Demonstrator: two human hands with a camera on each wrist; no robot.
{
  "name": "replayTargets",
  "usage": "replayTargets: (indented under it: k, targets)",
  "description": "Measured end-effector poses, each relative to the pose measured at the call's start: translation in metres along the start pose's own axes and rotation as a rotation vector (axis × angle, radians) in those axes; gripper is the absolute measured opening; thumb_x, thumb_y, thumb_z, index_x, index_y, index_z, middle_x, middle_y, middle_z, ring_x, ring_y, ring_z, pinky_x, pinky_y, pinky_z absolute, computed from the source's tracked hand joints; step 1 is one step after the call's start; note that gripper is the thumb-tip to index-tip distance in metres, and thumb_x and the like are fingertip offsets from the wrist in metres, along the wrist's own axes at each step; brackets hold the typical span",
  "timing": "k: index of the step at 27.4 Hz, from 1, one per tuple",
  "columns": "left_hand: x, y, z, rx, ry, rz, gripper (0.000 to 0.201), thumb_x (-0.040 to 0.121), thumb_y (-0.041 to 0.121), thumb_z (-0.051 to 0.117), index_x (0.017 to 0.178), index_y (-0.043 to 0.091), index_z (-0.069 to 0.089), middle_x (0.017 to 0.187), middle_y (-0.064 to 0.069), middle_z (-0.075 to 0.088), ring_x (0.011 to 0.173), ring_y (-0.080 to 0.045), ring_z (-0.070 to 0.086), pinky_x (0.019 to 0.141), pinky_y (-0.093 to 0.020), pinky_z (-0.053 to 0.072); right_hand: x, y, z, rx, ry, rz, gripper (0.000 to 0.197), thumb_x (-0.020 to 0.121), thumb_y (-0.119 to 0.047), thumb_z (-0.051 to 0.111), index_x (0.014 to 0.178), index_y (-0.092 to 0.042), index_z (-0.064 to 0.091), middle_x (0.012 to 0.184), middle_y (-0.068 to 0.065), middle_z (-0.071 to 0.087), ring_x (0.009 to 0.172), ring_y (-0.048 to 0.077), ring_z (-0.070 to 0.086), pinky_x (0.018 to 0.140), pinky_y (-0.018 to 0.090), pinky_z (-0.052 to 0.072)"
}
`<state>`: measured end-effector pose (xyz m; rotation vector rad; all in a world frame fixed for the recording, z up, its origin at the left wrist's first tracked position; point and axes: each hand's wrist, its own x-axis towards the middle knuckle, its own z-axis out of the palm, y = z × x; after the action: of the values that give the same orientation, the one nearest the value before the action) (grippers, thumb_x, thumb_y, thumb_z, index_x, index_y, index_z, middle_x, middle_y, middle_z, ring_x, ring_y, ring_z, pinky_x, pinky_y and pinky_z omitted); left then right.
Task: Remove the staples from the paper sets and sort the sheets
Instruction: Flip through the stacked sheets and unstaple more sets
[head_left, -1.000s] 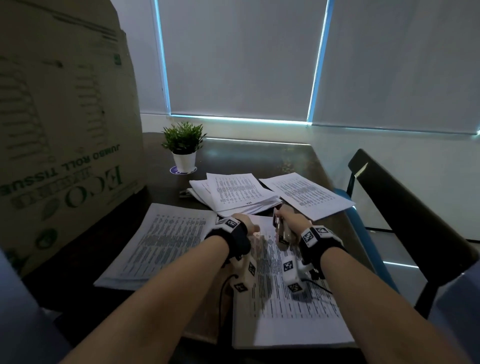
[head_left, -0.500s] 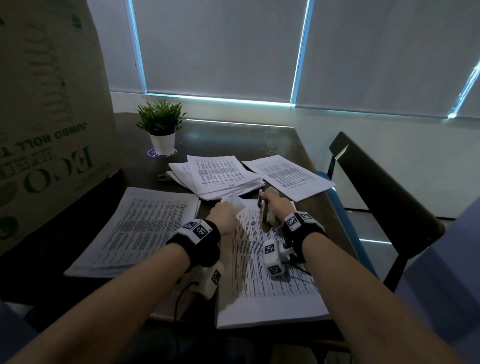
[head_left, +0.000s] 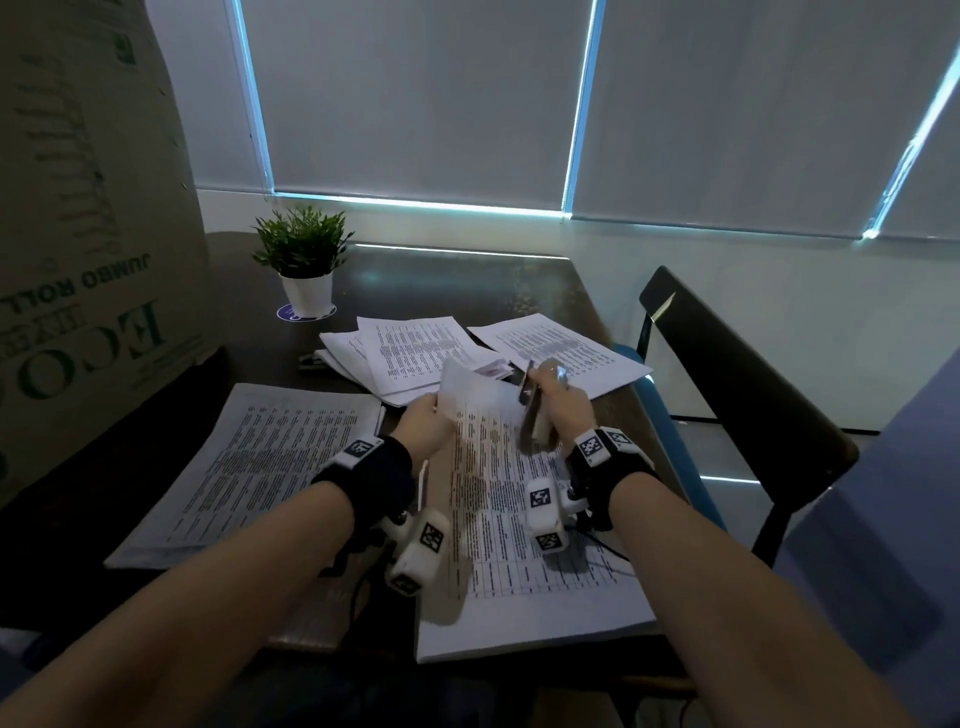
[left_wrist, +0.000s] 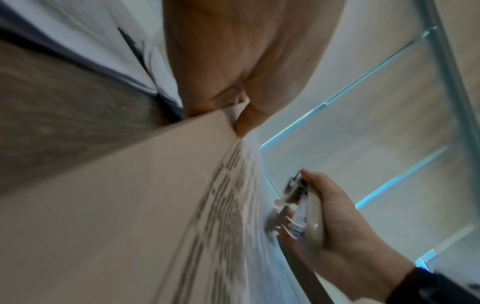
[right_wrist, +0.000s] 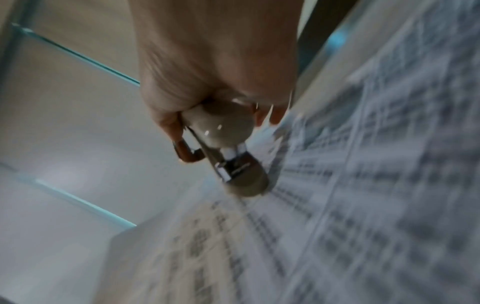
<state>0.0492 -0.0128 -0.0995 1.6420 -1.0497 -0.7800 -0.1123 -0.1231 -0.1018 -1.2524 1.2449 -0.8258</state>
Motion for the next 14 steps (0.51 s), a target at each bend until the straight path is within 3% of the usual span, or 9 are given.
replayTargets:
  k: [1, 3, 5, 6, 9, 11, 13, 14]
  targets:
    - [0.001, 0.006, -0.003, -0.038, 0.048, 0.001, 0.013, 0.090, -0.001, 0.045, 0.092, 0.007, 0.055, 0.093, -0.013, 0.062, 0.094, -0.034, 0.062, 0.082, -0.048, 0.052, -0.002, -0.007, -0.012, 0.010, 0.013, -0.023, 0.058, 0.076, -0.058, 0.068, 0.103, -0.007, 0.065, 0.100, 0.013, 0.070, 0.088, 0.027, 0.067, 0.081, 0.039, 0.055]
    - [-0.001, 0.028, -0.008, -0.036, 0.150, 0.090, 0.014, 0.092, 0.002, 0.043, 0.100, 0.011, 0.049, 0.103, -0.015, 0.061, 0.098, -0.035, 0.062, 0.084, -0.049, 0.052, -0.011, -0.024, -0.038, 0.115, -0.121, -0.032, 0.064, 0.076, -0.054, 0.070, 0.112, -0.001, 0.065, 0.106, 0.018, 0.069, 0.090, 0.034, 0.067, 0.088, 0.044, 0.053]
    - [-0.003, 0.061, -0.013, -0.048, 0.241, 0.244, 0.015, 0.093, 0.004, 0.041, 0.104, 0.013, 0.046, 0.104, -0.012, 0.061, 0.097, -0.032, 0.062, 0.084, -0.048, 0.054, -0.030, -0.051, -0.056, 0.203, -0.268, -0.110, 0.059, 0.075, -0.047, 0.072, 0.112, -0.002, 0.064, 0.099, 0.018, 0.065, 0.081, 0.033, 0.065, 0.077, 0.043, 0.055]
    - [-0.005, 0.080, -0.015, -0.064, 0.278, 0.334, 0.015, 0.094, 0.004, 0.039, 0.104, 0.014, 0.045, 0.100, -0.009, 0.060, 0.092, -0.029, 0.062, 0.080, -0.045, 0.055, -0.038, -0.068, -0.061, 0.233, -0.261, -0.192, 0.049, 0.077, -0.043, 0.071, 0.106, -0.004, 0.066, 0.094, 0.015, 0.064, 0.075, 0.030, 0.065, 0.071, 0.041, 0.055]
    - [-0.014, 0.135, -0.019, -0.147, 0.388, 0.612, 0.015, 0.095, 0.002, 0.034, 0.104, 0.013, 0.041, 0.084, 0.004, 0.053, 0.069, -0.011, 0.054, 0.060, -0.024, 0.048, -0.065, -0.122, -0.066, 0.350, -0.059, -0.526, 0.025, 0.087, -0.032, 0.066, 0.085, -0.007, 0.068, 0.082, 0.012, 0.068, 0.071, 0.026, 0.066, 0.071, 0.042, 0.056]
    - [-0.018, 0.156, -0.017, -0.175, 0.463, 0.727, 0.014, 0.093, 0.003, 0.034, 0.101, 0.014, 0.039, 0.078, 0.005, 0.049, 0.062, -0.010, 0.047, 0.053, -0.023, 0.041, -0.084, -0.141, -0.063, 0.415, 0.019, -0.691, 0.020, 0.092, -0.024, 0.063, 0.078, -0.010, 0.068, 0.072, 0.002, 0.071, 0.066, 0.019, 0.067, 0.067, 0.033, 0.057]
    - [-0.017, 0.149, -0.007, -0.159, 0.473, 0.699, 0.011, 0.092, 0.004, 0.037, 0.098, 0.012, 0.040, 0.075, 0.000, 0.049, 0.061, -0.015, 0.046, 0.052, -0.027, 0.039, -0.088, -0.128, -0.054, 0.398, 0.091, -0.691, 0.019, 0.093, -0.025, 0.063, 0.080, -0.012, 0.066, 0.066, -0.005, 0.070, 0.061, 0.015, 0.067, 0.060, 0.028, 0.055]
    - [-0.016, 0.138, 0.000, -0.146, 0.445, 0.648, 0.010, 0.092, 0.004, 0.038, 0.098, 0.011, 0.042, 0.075, -0.002, 0.050, 0.061, -0.017, 0.046, 0.052, -0.028, 0.040, -0.088, -0.114, -0.050, 0.364, 0.123, -0.633, 0.019, 0.093, -0.030, 0.064, 0.084, -0.013, 0.065, 0.069, -0.004, 0.071, 0.065, 0.018, 0.068, 0.060, 0.030, 0.056]
